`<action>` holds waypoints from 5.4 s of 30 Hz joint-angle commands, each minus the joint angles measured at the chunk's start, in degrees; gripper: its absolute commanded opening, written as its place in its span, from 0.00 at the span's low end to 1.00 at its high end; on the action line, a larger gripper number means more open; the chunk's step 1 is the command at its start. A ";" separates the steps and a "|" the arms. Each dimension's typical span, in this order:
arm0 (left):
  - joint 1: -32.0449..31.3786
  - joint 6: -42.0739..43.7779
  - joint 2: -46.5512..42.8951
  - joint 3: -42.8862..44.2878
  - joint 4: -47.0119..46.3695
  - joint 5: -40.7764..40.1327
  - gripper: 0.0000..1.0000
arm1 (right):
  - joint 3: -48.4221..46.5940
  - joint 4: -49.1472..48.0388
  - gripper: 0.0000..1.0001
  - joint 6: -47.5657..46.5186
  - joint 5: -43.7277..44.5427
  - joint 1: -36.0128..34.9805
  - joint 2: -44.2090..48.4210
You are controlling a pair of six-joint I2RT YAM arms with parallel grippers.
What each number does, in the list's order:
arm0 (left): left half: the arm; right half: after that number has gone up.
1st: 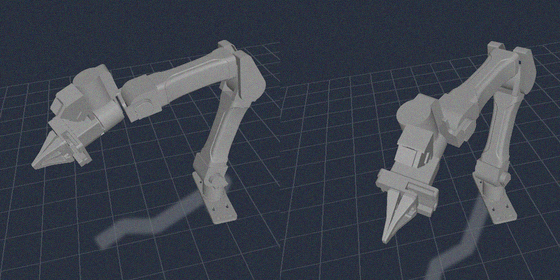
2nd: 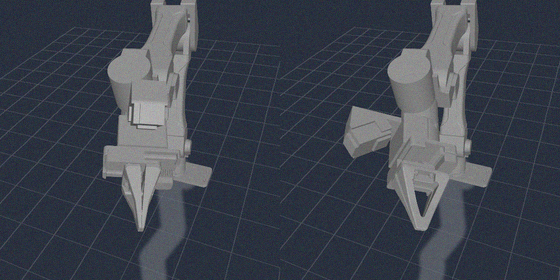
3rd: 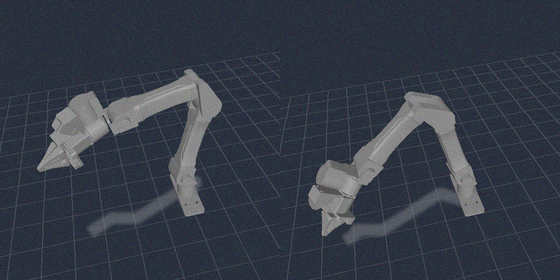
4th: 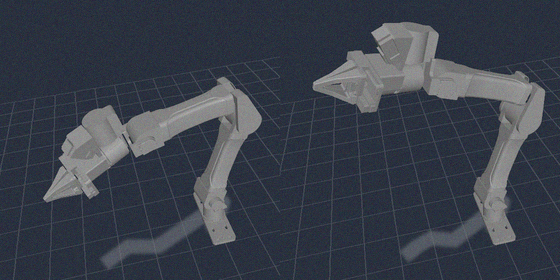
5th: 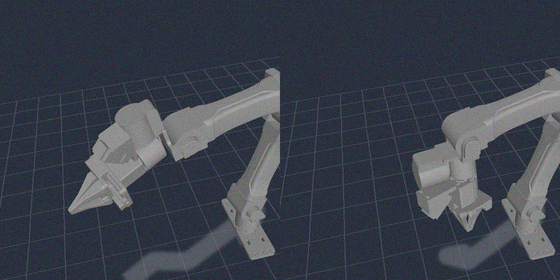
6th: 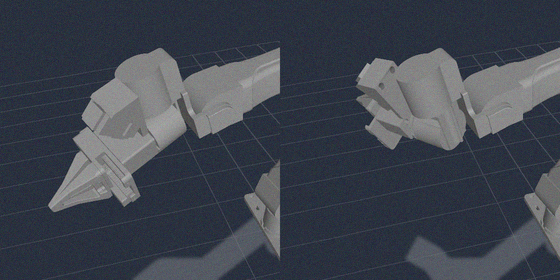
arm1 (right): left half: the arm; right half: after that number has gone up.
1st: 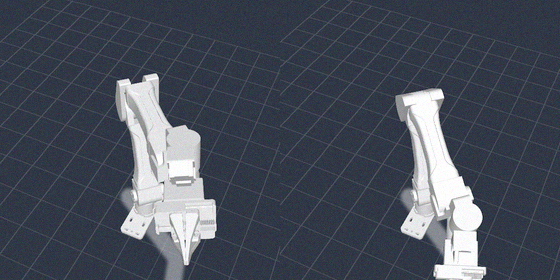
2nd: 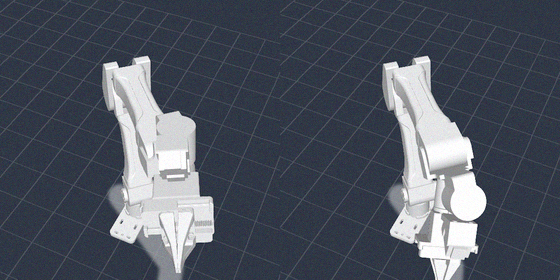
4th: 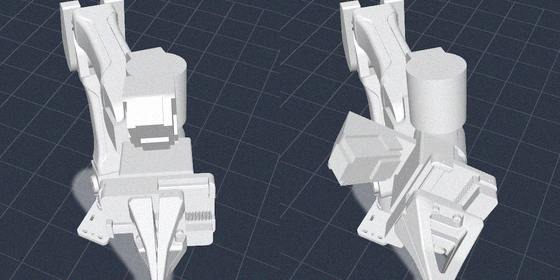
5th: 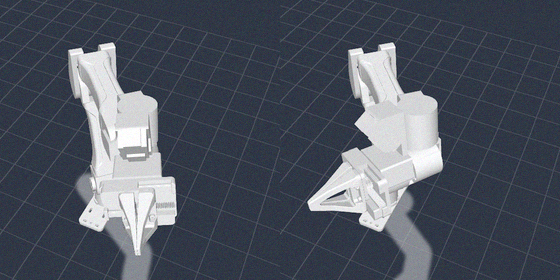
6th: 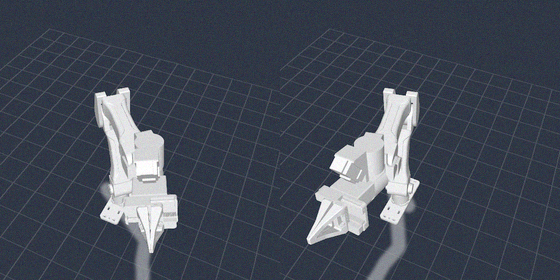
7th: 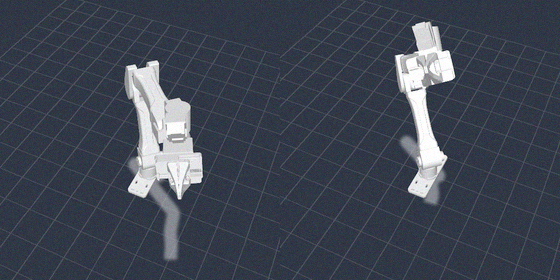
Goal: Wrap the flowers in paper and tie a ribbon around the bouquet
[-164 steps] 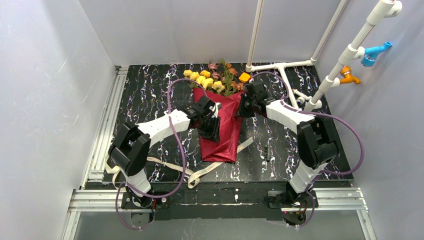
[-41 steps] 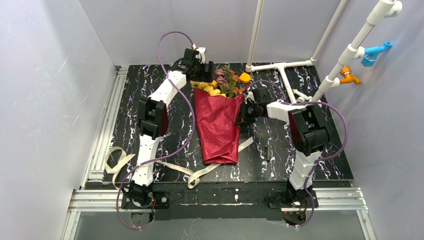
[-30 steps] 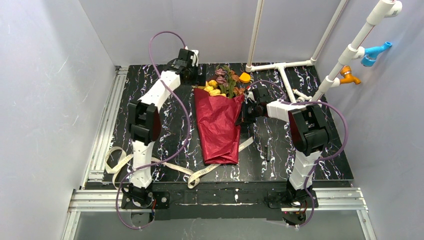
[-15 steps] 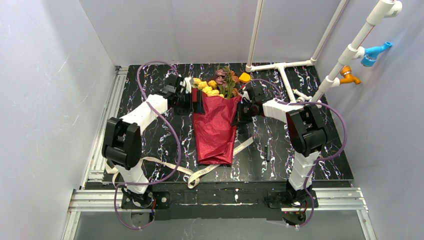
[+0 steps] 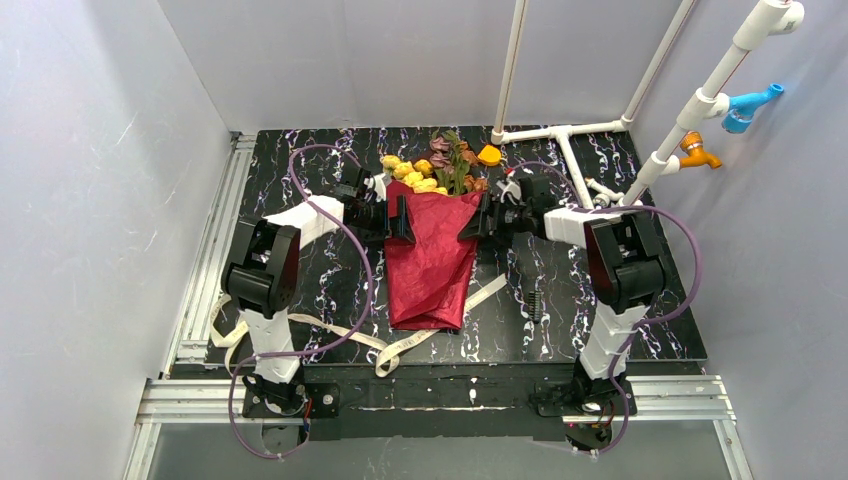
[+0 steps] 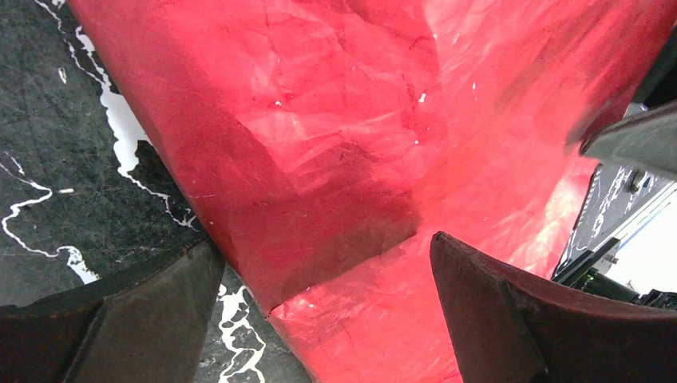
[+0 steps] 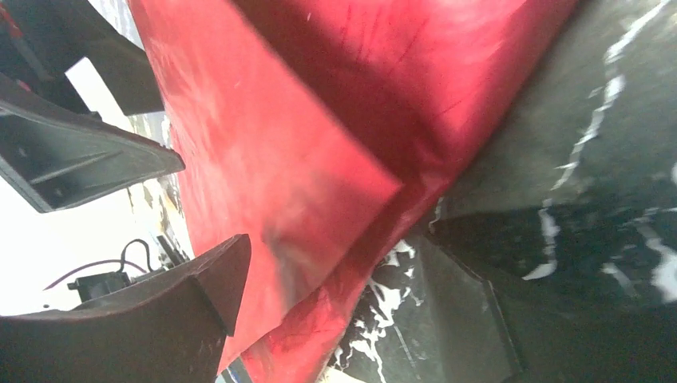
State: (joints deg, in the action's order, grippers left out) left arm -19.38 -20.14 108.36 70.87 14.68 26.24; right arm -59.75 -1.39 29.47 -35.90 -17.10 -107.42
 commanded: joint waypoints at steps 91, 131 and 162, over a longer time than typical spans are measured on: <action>-17.83 -31.27 -25.33 -33.75 1.06 -25.44 0.33 | -32.53 -3.08 0.01 8.81 -8.99 -1.77 -15.96; 6.06 -30.73 2.54 -6.81 -1.35 -18.47 0.00 | -25.80 -9.58 0.01 12.06 -10.87 -2.16 -15.45; 8.90 -20.70 -17.83 -13.73 5.73 -28.12 0.98 | -21.70 -9.96 0.01 10.43 -6.73 -12.66 -10.31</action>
State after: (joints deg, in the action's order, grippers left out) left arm -10.85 -43.29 96.29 59.11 17.12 2.90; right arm -82.19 -10.04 41.01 -42.78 -28.56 -121.60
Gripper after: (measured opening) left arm 0.974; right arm 0.031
